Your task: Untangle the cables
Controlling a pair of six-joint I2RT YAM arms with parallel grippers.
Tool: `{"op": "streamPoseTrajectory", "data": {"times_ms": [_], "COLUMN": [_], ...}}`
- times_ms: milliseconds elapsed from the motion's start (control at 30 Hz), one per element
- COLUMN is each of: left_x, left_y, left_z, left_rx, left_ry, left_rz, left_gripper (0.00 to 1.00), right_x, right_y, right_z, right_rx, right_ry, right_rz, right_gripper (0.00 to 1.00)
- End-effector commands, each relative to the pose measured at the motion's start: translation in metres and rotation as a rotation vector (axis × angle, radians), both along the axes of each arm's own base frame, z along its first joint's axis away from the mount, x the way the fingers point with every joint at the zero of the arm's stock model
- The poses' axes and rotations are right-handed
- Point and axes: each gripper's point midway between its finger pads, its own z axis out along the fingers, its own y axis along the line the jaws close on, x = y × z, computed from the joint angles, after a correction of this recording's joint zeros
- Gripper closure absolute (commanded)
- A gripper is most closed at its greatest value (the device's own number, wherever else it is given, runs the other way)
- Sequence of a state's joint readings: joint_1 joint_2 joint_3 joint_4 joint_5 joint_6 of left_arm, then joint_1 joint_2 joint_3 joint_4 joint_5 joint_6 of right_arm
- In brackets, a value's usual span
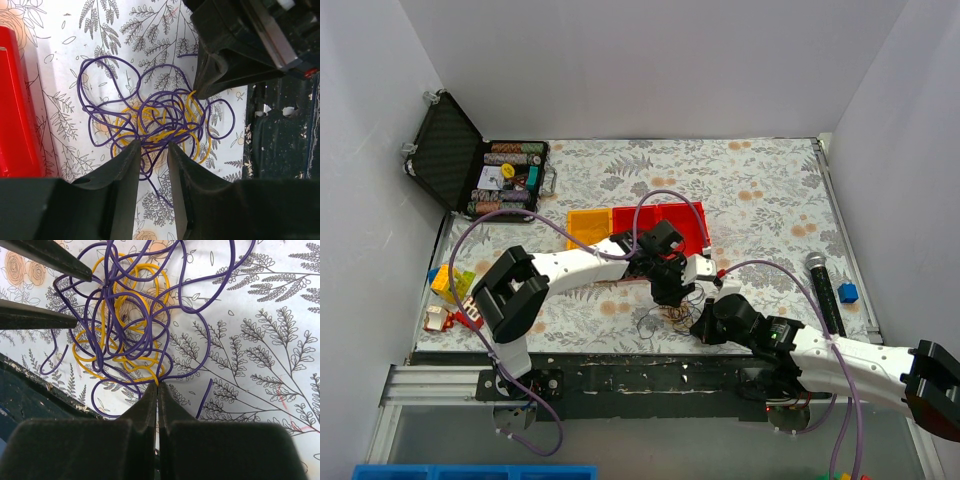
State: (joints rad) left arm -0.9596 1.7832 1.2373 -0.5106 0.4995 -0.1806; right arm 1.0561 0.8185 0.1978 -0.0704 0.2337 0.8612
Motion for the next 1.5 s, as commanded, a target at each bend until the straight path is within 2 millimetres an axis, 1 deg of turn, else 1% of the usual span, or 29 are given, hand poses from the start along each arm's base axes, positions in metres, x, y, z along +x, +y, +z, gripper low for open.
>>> {"op": "streamPoseTrajectory", "data": {"times_ms": [0, 33, 67, 100, 133, 167, 233, 267, 333, 467, 600, 667, 733, 767, 867, 933, 1000, 1133, 1167, 1200, 1267, 1333, 1400, 1467], "left_x": [-0.007, -0.008, -0.007, -0.006, -0.005, -0.004, 0.001, 0.004, 0.005, -0.008, -0.021, -0.022, -0.023, -0.023, -0.011, -0.001, 0.010, 0.032, 0.038, 0.039, 0.038, 0.035, 0.030, 0.026], "left_y": [-0.003, -0.001, 0.002, 0.003, 0.004, 0.007, 0.011, 0.014, 0.021, 0.038, 0.064, 0.076, 0.087, 0.092, 0.102, 0.106, 0.112, 0.122, 0.127, 0.131, 0.137, 0.139, 0.139, 0.139], "left_z": [0.005, 0.002, -0.002, -0.002, 0.000, 0.002, 0.016, 0.026, 0.050, 0.098, 0.140, 0.160, 0.178, 0.190, 0.222, 0.252, 0.288, 0.377, 0.397, 0.418, 0.444, 0.455, 0.457, 0.460], "left_rx": [-0.038, -0.033, -0.024, -0.023, -0.021, -0.018, -0.021, -0.030, -0.048, -0.082, -0.085, -0.096, -0.105, -0.120, -0.134, -0.166, -0.218, -0.426, -0.464, -0.521, -0.588, -0.617, -0.632, -0.654], "left_ry": [-0.003, -0.008, -0.015, -0.026, -0.041, -0.052, -0.106, -0.132, -0.167, -0.199, -0.244, -0.287, -0.350, -0.383, -0.484, -0.572, -0.682, -0.934, -0.994, -1.041, -1.107, -1.125, -1.112, -1.102], "left_rz": [-0.038, -0.040, -0.039, -0.041, -0.042, -0.045, -0.048, -0.048, -0.053, -0.078, -0.079, -0.057, -0.076, -0.067, -0.008, 0.039, 0.096, 0.259, 0.312, 0.350, 0.379, 0.373, 0.362, 0.351], "left_gripper": [0.72, 0.73, 0.79, 0.85, 0.94, 1.00, 1.00, 1.00, 1.00, 1.00, 1.00, 1.00, 1.00, 1.00, 1.00, 1.00, 1.00, 1.00, 1.00, 1.00, 1.00, 1.00, 1.00, 1.00], "right_x": [-0.005, -0.003, -0.003, -0.002, -0.001, -0.001, 0.000, 0.001, 0.002, 0.005, 0.005, 0.005, 0.004, 0.004, 0.003, 0.002, 0.001, -0.003, -0.004, -0.004, -0.004, -0.002, 0.000, 0.002], "right_y": [-0.011, -0.011, -0.012, -0.011, -0.011, -0.011, -0.011, -0.011, -0.011, -0.010, -0.013, -0.013, -0.012, -0.012, -0.011, -0.012, -0.013, -0.015, -0.016, -0.015, -0.014, -0.012, -0.010, -0.009], "right_z": [-0.013, -0.011, -0.011, -0.010, -0.009, -0.008, -0.007, -0.006, -0.004, -0.002, -0.005, -0.005, -0.007, -0.008, -0.010, -0.013, -0.017, -0.026, -0.028, -0.029, -0.028, -0.025, -0.020, -0.017], "right_rx": [-0.067, -0.067, -0.073, -0.074, -0.075, -0.076, -0.078, -0.078, -0.076, -0.079, -0.095, -0.098, -0.097, -0.096, -0.099, -0.110, -0.116, -0.136, -0.141, -0.142, -0.144, -0.141, -0.136, -0.132], "right_ry": [0.019, 0.016, 0.013, 0.009, 0.007, 0.005, 0.002, -0.001, -0.004, -0.013, -0.001, 0.002, 0.009, 0.008, 0.017, 0.028, 0.033, 0.054, 0.060, 0.064, 0.068, 0.059, 0.048, 0.037], "right_rz": [0.002, -0.004, -0.004, -0.007, -0.010, -0.012, -0.013, -0.014, -0.018, -0.029, -0.045, -0.050, -0.046, -0.044, -0.041, -0.041, -0.039, -0.033, -0.030, -0.028, -0.026, -0.025, -0.026, -0.026], "right_gripper": [0.99, 0.99, 0.99, 0.99, 0.99, 0.99, 0.99, 0.99, 0.99, 0.99, 0.98, 0.94, 0.93, 0.93, 0.93, 0.93, 0.93, 0.93, 0.92, 0.90, 0.83, 0.79, 0.77, 0.77]}}
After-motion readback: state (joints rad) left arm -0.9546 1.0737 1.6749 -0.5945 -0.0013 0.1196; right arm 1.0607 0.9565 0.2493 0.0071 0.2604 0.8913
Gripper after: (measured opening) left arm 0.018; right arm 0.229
